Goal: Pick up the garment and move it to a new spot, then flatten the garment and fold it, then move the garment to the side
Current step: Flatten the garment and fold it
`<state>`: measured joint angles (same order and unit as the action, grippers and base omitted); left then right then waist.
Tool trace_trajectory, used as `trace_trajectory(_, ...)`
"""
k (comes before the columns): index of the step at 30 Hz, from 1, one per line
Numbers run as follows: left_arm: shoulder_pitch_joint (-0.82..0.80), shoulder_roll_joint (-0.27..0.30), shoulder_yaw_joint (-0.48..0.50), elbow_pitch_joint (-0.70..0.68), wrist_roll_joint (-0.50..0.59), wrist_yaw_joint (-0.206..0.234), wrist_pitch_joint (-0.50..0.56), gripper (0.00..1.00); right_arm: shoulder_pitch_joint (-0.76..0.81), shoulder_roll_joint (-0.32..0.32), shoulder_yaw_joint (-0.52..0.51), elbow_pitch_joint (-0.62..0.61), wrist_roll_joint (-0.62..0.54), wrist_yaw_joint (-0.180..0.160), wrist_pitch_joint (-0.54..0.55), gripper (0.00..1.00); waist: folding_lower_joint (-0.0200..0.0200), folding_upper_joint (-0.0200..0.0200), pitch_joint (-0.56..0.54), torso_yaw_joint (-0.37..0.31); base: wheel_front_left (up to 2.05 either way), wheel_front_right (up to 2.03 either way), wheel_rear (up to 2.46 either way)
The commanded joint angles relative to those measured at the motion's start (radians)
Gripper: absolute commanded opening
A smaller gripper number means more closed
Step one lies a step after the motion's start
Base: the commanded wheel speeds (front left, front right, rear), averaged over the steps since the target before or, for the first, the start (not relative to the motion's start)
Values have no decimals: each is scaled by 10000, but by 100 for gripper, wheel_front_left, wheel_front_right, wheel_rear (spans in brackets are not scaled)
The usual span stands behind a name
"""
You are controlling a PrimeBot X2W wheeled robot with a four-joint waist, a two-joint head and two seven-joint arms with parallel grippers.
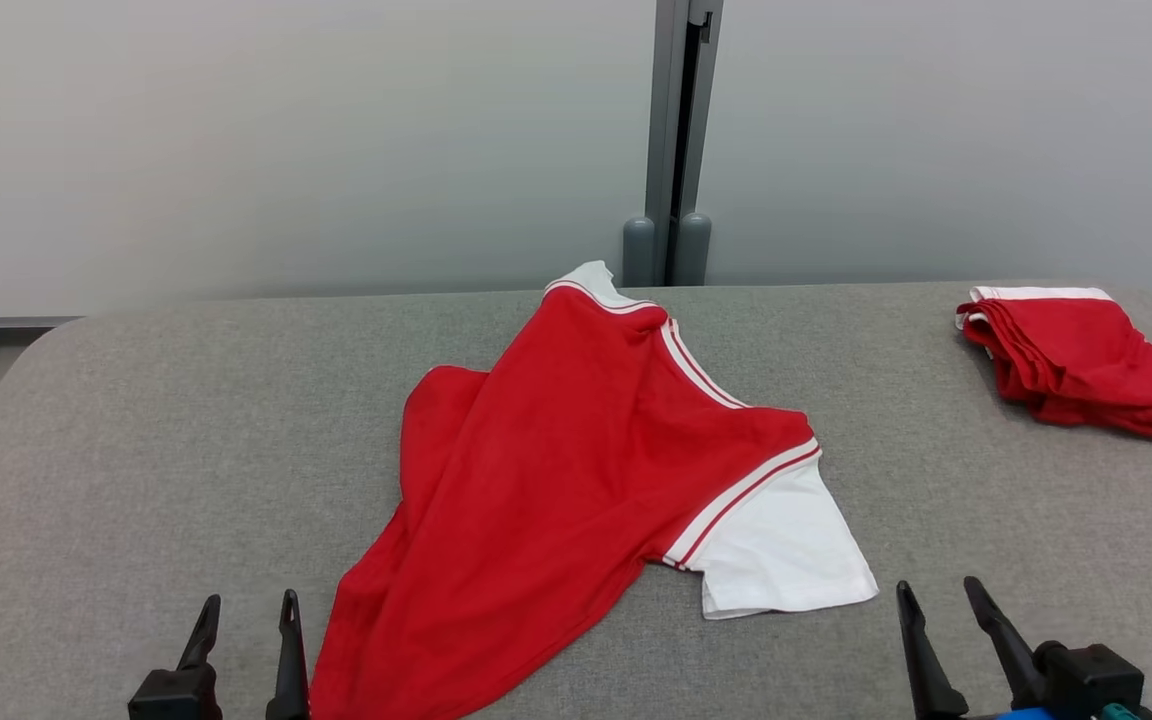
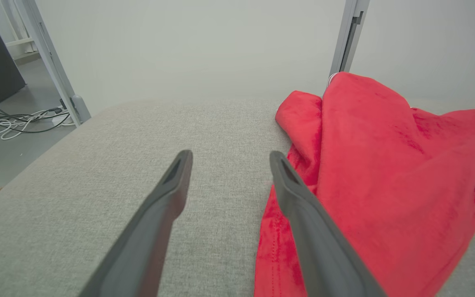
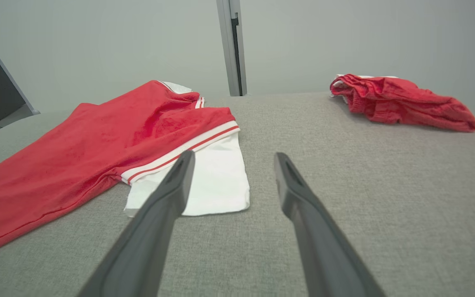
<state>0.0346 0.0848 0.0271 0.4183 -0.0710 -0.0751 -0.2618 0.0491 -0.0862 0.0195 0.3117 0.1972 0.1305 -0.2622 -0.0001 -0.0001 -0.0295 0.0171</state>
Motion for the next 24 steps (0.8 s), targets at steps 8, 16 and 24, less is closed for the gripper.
trace_trajectory(8, -154, -19, -46, -83, 87, 14, -46, 100, 107, 73, 53, 157, -161, 5, -37, 100, 1, 1, -50, -94, 0, 0, 0)
trace_trajectory(16, -85, -14, -13, -125, 70, -23, -46, 100, 134, 82, 31, 248, -170, 5, -37, 100, 1, 1, -80, -33, 0, 0, 0)
trace_trajectory(24, -62, -55, -142, -65, 91, -47, -46, 100, 151, 97, -21, 329, -163, 5, -37, 100, 1, 1, -62, 86, 0, 0, 0)
